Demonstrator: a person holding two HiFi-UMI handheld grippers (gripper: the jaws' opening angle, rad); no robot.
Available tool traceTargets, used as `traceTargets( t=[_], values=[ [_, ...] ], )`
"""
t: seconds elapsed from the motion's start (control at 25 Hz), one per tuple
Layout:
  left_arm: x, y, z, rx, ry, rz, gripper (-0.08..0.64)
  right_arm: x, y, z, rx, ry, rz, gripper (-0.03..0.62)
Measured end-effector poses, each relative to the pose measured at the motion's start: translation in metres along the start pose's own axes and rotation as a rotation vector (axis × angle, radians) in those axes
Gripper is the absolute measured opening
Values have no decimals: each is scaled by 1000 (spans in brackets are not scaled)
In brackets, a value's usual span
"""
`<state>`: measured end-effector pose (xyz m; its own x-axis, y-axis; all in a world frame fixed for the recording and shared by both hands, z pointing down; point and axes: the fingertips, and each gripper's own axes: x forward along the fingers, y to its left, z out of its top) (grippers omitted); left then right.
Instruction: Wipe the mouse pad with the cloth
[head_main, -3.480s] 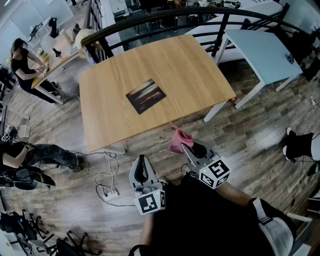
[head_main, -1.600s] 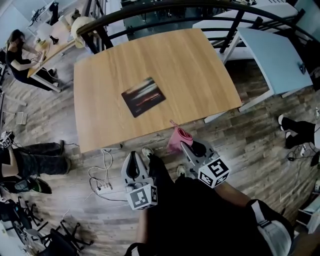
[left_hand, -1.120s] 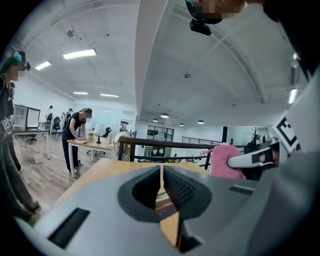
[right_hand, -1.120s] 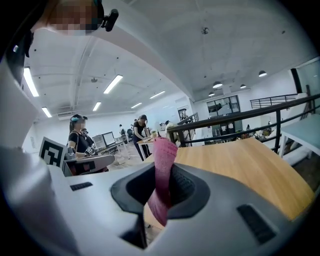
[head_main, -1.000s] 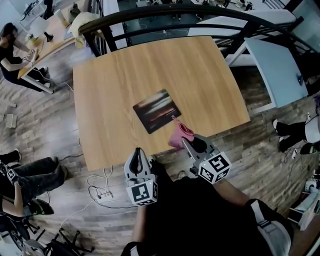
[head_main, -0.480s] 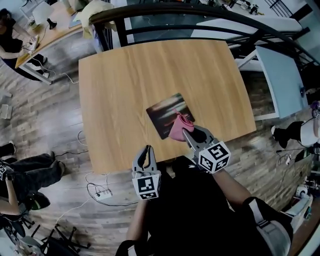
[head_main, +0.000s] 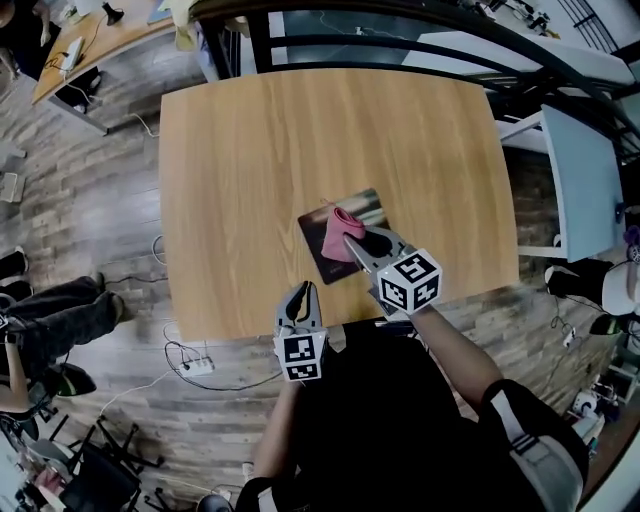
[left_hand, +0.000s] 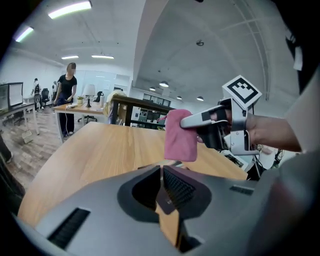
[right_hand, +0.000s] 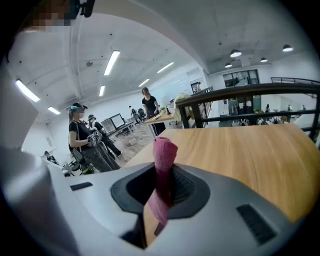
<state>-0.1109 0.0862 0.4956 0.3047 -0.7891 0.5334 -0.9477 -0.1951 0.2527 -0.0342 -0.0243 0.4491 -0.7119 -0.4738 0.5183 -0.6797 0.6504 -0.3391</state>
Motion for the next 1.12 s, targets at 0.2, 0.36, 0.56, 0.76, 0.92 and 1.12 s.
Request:
traceTargets(
  t=[0.2,0.36,0.56,0.76,0.92,1.12],
  values=[
    [30,-6,-26,-49,73,-7,35,43,-8,-22,17,117,75,64],
    [55,-9,-45,-70,125,-7,35,73,-12,-34,24,187,123,64],
    [79,-3,-67,-123,170,-6,35,110,-8,-62,39,285,188,64],
    [94,0,-88,-189,227,-6,32,139,-15,-93,81,369,192,64],
    [95,-4,-105,-259,279,-19,31,157,-27,-114,84,426,173,64],
    [87,-16,-128,-260,346,-41,31,168,-35,-129,71,476,161,64]
  ],
)
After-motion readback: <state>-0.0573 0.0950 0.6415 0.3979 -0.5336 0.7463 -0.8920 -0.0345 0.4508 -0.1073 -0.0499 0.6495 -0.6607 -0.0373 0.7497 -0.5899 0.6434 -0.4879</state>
